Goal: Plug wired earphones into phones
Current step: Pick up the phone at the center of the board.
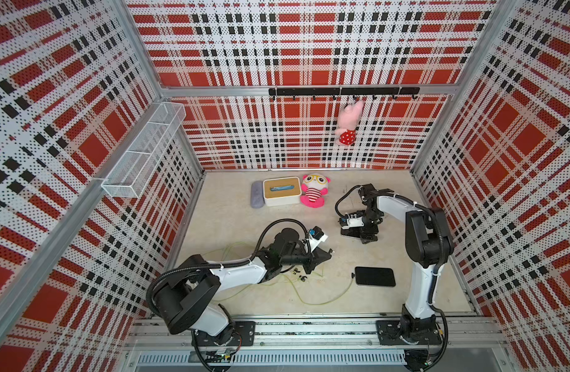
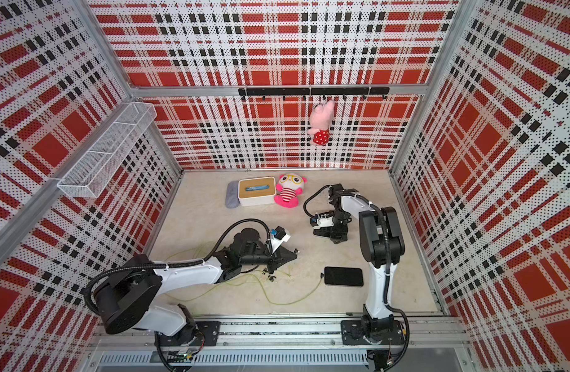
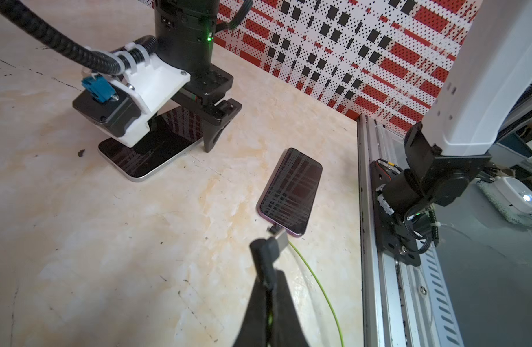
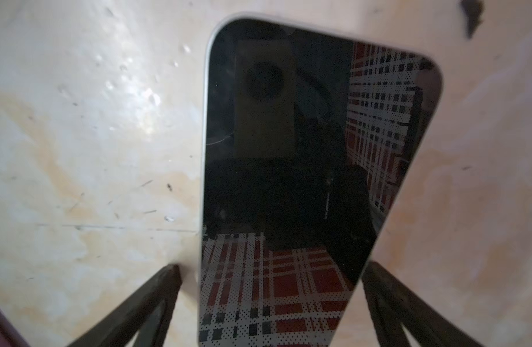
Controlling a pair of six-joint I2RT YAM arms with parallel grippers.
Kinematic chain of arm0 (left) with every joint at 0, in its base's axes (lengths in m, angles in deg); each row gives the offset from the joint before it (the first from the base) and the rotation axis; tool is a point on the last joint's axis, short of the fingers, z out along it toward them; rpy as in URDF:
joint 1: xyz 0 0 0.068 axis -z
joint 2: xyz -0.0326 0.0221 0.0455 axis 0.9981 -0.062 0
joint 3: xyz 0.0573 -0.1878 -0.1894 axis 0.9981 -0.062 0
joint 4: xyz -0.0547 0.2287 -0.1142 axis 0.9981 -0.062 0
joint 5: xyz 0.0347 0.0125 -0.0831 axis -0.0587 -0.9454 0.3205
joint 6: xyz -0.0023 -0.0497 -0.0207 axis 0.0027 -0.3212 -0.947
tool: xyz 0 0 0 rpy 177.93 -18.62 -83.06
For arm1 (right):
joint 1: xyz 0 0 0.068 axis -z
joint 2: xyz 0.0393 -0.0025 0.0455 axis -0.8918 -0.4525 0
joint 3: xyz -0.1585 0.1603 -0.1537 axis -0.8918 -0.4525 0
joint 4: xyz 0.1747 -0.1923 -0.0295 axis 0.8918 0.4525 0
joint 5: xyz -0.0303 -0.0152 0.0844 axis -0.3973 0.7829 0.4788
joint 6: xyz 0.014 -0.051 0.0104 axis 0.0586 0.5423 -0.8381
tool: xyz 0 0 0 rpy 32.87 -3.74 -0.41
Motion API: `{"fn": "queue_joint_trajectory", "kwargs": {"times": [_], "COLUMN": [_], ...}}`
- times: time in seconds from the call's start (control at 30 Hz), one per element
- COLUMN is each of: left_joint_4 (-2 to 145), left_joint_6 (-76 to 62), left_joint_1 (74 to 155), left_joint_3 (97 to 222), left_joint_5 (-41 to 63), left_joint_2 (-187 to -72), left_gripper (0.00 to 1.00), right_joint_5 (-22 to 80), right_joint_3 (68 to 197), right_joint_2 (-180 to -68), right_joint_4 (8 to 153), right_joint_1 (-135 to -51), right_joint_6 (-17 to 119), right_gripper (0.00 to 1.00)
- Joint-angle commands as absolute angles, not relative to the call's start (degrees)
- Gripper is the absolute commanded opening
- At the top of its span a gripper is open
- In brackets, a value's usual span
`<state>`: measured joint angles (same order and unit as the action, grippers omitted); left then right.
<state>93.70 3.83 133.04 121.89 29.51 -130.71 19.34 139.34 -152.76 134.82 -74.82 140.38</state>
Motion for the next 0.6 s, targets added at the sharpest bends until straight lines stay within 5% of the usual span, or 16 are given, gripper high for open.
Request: {"fn": "queue_joint_trajectory", "kwargs": {"times": [0.0, 0.23, 0.57], "left_joint_4": [94.8, 94.7, 94.7], "left_joint_6": [4.5, 4.4, 4.1], "left_joint_1": [132.7, 132.4, 132.3], "left_joint_3": [121.9, 122.6, 122.4], "left_joint_5": [29.3, 29.6, 29.1], "left_joint_2": [-131.0, -132.3, -131.9], "left_gripper": [0.0, 0.0, 0.0], "right_joint_5": [20.4, 21.6, 23.0], "right_joint_3": [137.6, 139.9, 138.2], "right_joint_2": [-158.5, -160.6, -159.3], "right_joint_4": [134.5, 134.3, 134.8], "right_joint_1": [-75.4, -75.2, -75.1], "right_joint_6": [139.0, 137.7, 139.0], "right_gripper": [1.0, 0.96, 0.75]}}
